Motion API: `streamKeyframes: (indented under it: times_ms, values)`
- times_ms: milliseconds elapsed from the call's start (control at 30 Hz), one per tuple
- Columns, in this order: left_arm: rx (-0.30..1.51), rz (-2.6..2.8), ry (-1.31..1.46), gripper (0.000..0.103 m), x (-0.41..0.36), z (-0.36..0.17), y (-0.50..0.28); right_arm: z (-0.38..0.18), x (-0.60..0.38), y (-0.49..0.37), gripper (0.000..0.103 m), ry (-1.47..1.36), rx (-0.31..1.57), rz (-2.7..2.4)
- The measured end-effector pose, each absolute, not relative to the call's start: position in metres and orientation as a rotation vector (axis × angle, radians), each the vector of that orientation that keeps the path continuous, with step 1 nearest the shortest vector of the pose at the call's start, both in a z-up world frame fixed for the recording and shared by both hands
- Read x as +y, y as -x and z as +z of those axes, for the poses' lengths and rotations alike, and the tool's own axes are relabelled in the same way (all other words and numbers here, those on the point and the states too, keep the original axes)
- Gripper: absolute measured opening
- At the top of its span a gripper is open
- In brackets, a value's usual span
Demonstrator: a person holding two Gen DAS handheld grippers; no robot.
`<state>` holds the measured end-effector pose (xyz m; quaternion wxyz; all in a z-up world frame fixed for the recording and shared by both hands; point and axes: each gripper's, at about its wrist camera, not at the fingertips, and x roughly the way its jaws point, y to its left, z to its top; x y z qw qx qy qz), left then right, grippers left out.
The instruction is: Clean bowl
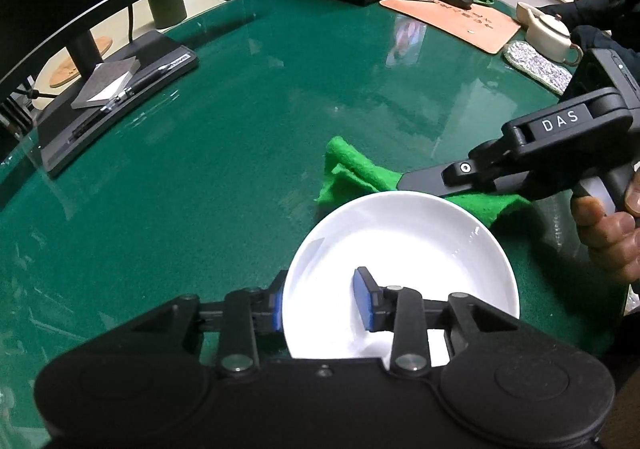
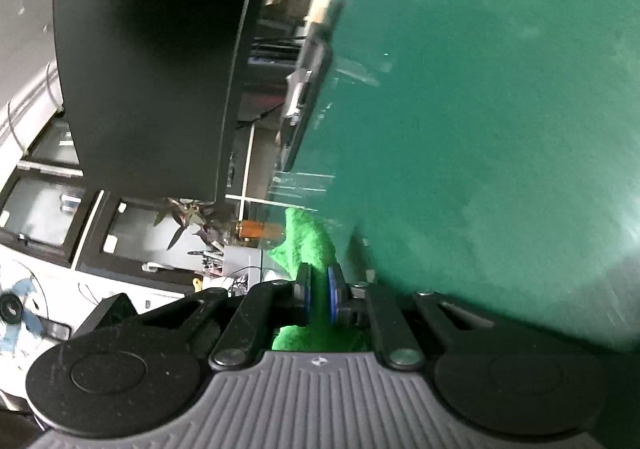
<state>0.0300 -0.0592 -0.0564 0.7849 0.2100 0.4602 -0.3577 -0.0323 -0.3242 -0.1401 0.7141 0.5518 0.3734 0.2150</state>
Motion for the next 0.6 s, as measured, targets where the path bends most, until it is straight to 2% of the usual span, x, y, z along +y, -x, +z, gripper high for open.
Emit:
streamKeyframes:
  times_ms: [233,400,600]
  values:
    - [0.986,-0.785,-0.450,0.035,-0.058,-0.057,-0.031,-0.121,-0.331,0.066,0.010,-1.175,0.866,0.480]
    - [0.988,-0.787,-0.460,0.035,-0.060,-0.057,-0.031,-0.126,-0.326,0.037,0.010,-1.194,0.816,0.489]
    - [0.979,-0.808,-0.467,0.036,-0.059,-0.057,-0.032,-0.122,-0.326,0.041,0.010,-1.176,0.822,0.490]
